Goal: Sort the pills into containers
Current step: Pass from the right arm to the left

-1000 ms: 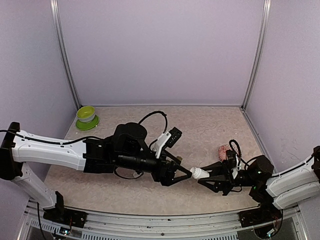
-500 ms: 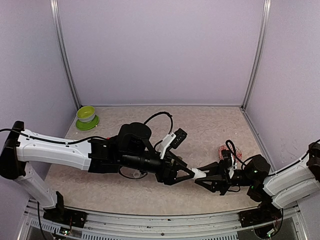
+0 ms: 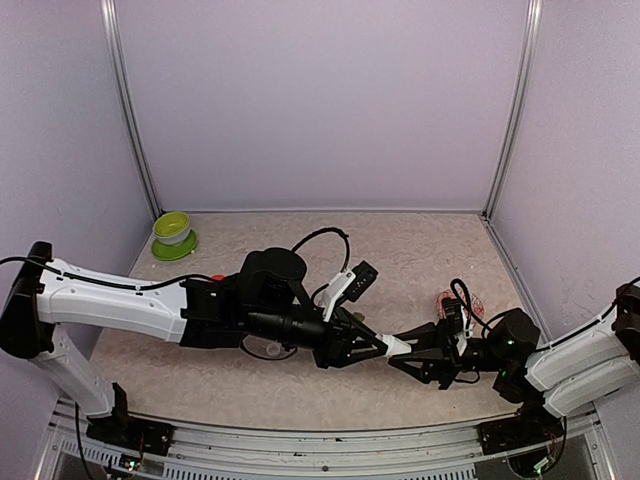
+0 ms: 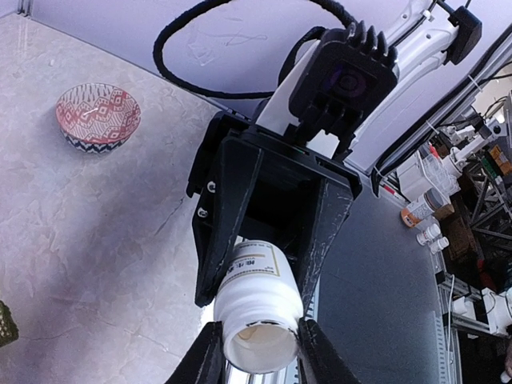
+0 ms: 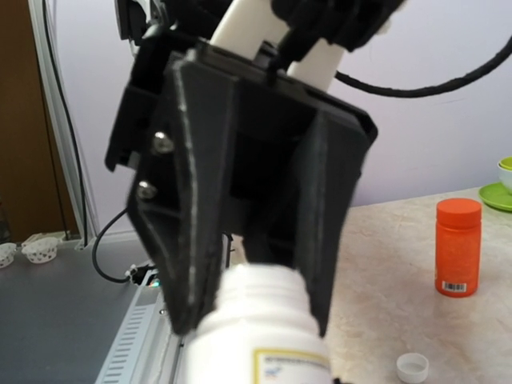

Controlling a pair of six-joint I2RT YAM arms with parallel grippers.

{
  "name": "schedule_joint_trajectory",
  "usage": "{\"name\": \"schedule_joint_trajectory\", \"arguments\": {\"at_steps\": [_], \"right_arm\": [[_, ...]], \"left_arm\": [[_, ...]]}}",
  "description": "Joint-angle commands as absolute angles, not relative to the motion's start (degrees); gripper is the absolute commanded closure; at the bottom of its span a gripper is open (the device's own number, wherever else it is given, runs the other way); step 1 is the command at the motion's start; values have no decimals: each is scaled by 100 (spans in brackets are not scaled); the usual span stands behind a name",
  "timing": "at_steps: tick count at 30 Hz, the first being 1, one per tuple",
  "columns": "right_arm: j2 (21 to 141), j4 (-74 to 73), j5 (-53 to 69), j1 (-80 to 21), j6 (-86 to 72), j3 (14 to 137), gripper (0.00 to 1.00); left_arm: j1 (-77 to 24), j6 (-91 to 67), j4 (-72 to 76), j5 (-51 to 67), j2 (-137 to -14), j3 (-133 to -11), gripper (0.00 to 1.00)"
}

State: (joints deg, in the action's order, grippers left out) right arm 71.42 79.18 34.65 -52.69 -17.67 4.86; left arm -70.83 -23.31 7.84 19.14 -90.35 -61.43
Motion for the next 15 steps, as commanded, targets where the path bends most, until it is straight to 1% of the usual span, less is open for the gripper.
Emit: {"name": "schedule_joint_trajectory", "arguments": {"at_steps": [1, 2, 5, 8, 11, 12, 13, 15], "right_arm": [[7124, 8046, 3436, -5238, -1774, 578, 75], [7127, 8044, 3436, -5238, -1772, 570, 75], [7128, 8042, 3428, -5238, -1771, 554, 74], [7122, 8021, 3404, -5243, -1768, 549, 70], [7120, 7946, 3364, -5242, -1745, 579, 61], [7119, 7907, 3347, -5243, -1739, 590, 56], [7115, 7861, 3314, -5239, -1730, 602, 50], [7102, 7751, 3244, -5245, -1721, 622, 41]], "left_arm": [[-7128, -2296, 976, 1964, -9144, -6302, 78], [-7128, -2300, 979, 1969, -9153, -6296, 81], [-7128, -2310, 1002, 1987, -9166, -6300, 83], [-7128, -2311, 1002, 1955, -9156, -6294, 85], [-7124, -2316, 994, 1916, -9152, -6275, 85], [-7125, -2327, 977, 1872, -9143, -6270, 85], [-7122, -2329, 937, 1812, -9129, -6263, 85], [-7126, -2316, 875, 1694, -9092, -6235, 85]]}}
